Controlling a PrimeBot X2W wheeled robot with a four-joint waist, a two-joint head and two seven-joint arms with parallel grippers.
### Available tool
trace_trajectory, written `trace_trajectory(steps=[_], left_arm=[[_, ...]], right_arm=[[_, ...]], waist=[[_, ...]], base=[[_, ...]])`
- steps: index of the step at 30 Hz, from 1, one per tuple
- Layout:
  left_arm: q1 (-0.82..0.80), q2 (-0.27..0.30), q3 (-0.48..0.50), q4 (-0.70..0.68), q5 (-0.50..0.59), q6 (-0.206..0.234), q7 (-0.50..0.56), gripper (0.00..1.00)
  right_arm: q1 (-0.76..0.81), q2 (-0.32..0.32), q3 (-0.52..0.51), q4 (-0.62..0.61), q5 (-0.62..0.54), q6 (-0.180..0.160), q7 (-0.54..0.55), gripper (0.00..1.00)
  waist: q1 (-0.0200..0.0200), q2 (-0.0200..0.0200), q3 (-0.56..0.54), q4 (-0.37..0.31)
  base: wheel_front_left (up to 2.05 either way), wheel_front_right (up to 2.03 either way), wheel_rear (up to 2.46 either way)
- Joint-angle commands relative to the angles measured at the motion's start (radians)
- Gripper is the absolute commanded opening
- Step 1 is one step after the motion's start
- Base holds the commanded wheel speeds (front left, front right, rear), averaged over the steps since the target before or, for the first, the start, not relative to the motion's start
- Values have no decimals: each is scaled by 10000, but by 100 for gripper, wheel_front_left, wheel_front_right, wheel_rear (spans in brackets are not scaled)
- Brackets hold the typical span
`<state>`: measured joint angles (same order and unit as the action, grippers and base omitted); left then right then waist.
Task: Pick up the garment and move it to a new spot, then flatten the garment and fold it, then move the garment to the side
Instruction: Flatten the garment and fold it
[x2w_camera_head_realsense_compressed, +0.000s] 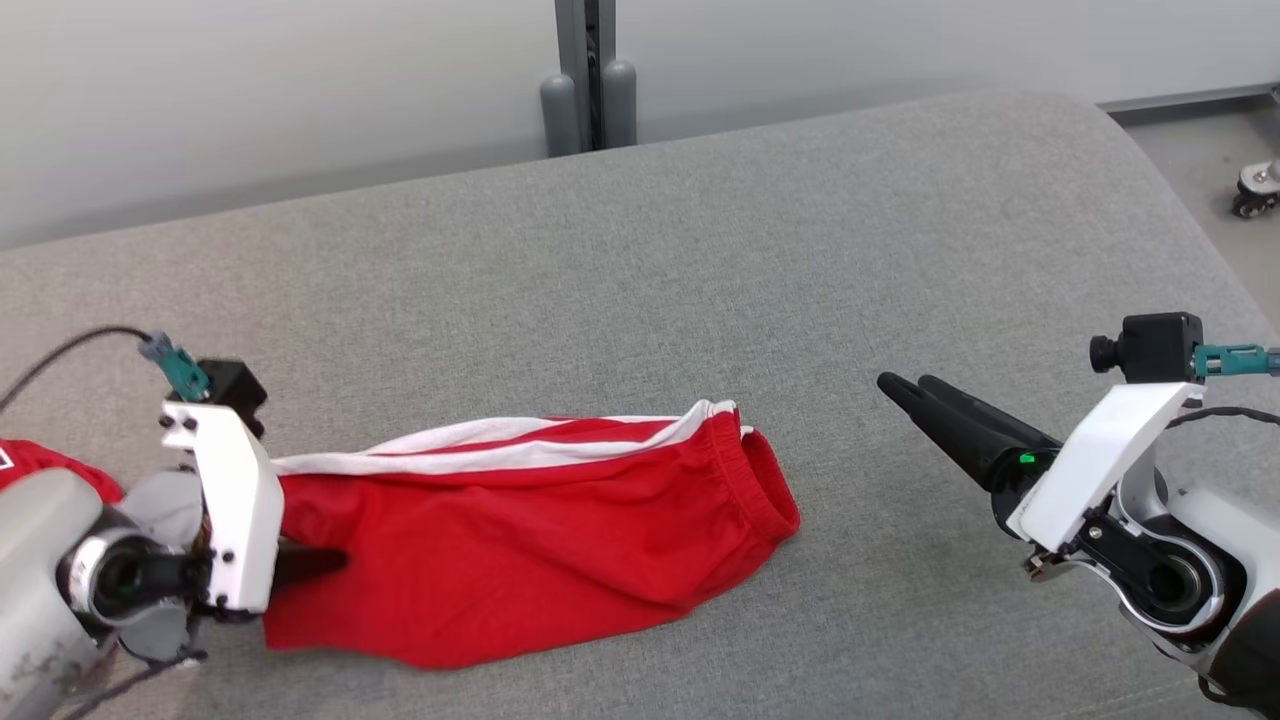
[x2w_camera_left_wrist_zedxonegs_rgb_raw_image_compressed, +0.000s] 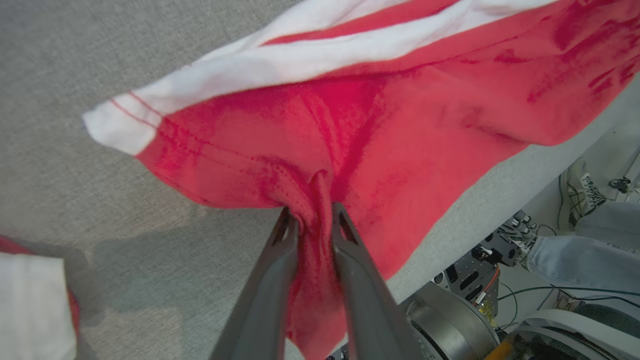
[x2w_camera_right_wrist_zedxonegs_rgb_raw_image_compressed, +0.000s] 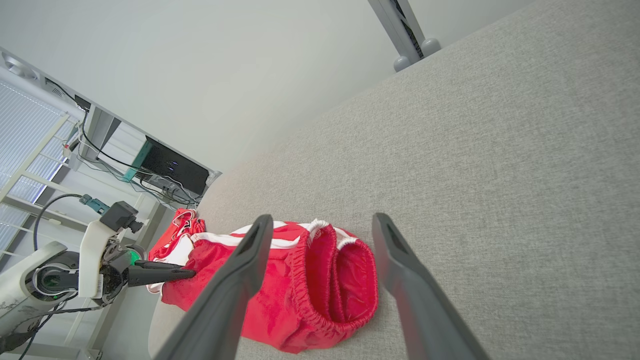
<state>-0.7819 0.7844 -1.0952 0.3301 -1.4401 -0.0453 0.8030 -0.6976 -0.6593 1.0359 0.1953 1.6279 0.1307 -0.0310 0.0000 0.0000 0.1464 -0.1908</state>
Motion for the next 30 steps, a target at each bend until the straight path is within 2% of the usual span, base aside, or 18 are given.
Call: trace_trajectory(steps=[1, 9, 12, 15, 21, 22, 27, 30], left_arm=[[313, -41, 8, -34, -160, 36, -79, 100], [525, 154, 98, -161, 123, -53, -698, 100], [342, 332, 313, -324, 545, -49, -1436, 100], [272, 500, 662, -520, 1176, 82, -2787, 100], [1116, 605, 1396, -1164, 1771, 768, -5677, 100], [1116, 605, 1396, -1164, 1771, 768, -5677, 100], [2083, 597, 1973, -2087, 2150, 1839, -7965, 100], [2624, 745, 2203, -2660, 2577, 2543, -9162, 100]], right_arm=[[157, -77, 3, 22, 76, 2, 20, 100], [343, -266, 41, 58, -2, 2, -160, 100], [400, -328, -2, 41, -70, 2, -379, 100], [388, -380, 83, 311, -499, 2, -693, 100], [484, -265, -138, 1142, -1696, 2, -1956, 100], [484, -265, -138, 1142, -1696, 2, -1956, 100], [725, 166, -1081, 1791, -2868, 2, -2338, 100], [1084, 570, -2145, 1881, -3822, 2, -2349, 100]], waist=[[0, 0, -176, 74], [0, 0, -632, 286], [0, 0, -817, 387], [0, 0, -981, 456], [0, 0, -1305, 689], [0, 0, -1305, 689], [0, 0, -1444, 912], [0, 0, -1473, 1007]], base=[[0, 0, 0], [0, 0, 0], [0, 0, 0], [0, 0, 0], [0, 0, 0], [0, 0, 0], [0, 0, 0], [0, 0, 0]])
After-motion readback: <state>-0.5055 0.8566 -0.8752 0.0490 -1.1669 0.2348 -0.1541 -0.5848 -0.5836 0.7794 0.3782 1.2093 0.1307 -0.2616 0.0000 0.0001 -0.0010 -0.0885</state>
